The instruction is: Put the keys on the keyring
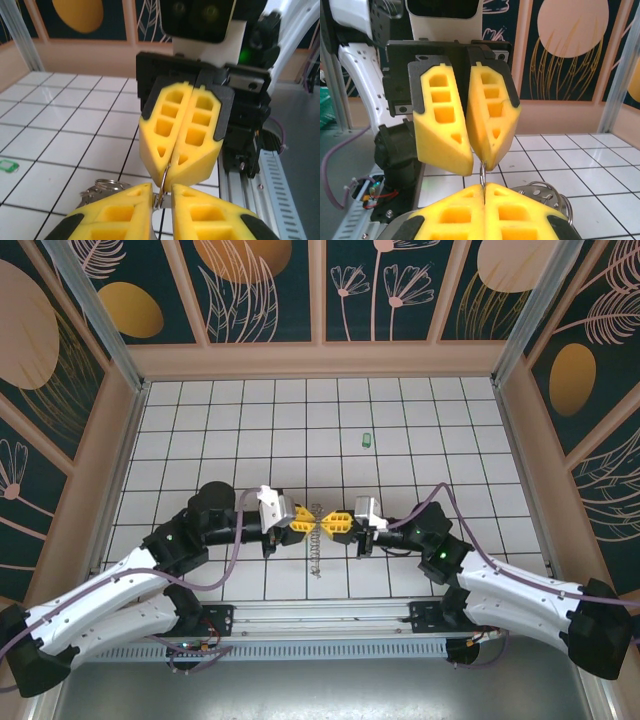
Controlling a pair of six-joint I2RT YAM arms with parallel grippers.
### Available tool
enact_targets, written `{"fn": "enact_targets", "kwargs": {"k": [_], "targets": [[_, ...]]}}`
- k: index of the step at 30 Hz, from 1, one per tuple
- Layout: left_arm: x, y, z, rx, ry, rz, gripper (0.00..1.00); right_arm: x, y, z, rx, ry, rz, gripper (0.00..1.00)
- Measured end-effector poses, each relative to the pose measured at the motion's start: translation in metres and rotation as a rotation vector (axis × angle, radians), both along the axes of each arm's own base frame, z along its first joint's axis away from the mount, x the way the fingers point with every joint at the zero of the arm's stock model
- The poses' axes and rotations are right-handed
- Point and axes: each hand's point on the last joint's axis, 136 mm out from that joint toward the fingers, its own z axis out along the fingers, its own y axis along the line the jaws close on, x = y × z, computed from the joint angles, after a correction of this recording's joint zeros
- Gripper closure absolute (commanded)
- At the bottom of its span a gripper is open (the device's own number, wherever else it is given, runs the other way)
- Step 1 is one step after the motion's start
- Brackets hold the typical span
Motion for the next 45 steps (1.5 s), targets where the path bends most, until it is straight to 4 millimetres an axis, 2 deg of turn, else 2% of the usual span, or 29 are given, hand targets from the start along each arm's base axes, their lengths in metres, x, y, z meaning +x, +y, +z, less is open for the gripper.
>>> {"fn": "enact_targets", "kwargs": {"k": [21,24,32,36,37,40,42,45], "targets": [[-0.006,-0.004,0.009,-0.080,0.004,-0.038,0.79,-0.012,-0.001,0.017,0.125,0.017,0.080,1.00],[-0.006,-0.005,0.009,-0.085,0.007,-0.046,0.82,-0.012,0.000,0.016,0.124,0.020,0.083,1.00],[-0.009,-0.007,0.009,-0.092,0.016,-0.063,1.00,-0.011,0.000,0.017,0.126,0.022,0.082,1.00],[-0.009,-0.007,0.009,-0.094,0.013,-0.064,1.00,-0.011,-0.001,0.017,0.129,0.027,0.082,1.00],[-0.009,-0.007,0.009,-0.094,0.013,-0.063,1.00,-0.011,-0.001,0.017,0.130,0.027,0.081,0.97],[-0.007,-0.007,0.009,-0.094,0.011,-0.055,1.00,-0.008,-0.001,0.016,0.127,0.030,0.065,0.71],[-0.006,-0.006,0.007,-0.091,0.011,-0.043,1.00,-0.006,-0.002,0.015,0.119,0.039,0.047,0.58],[-0.001,-0.003,0.003,-0.084,0.007,-0.005,1.00,-0.003,-0.007,0.015,0.106,0.035,0.009,0.44]]}}
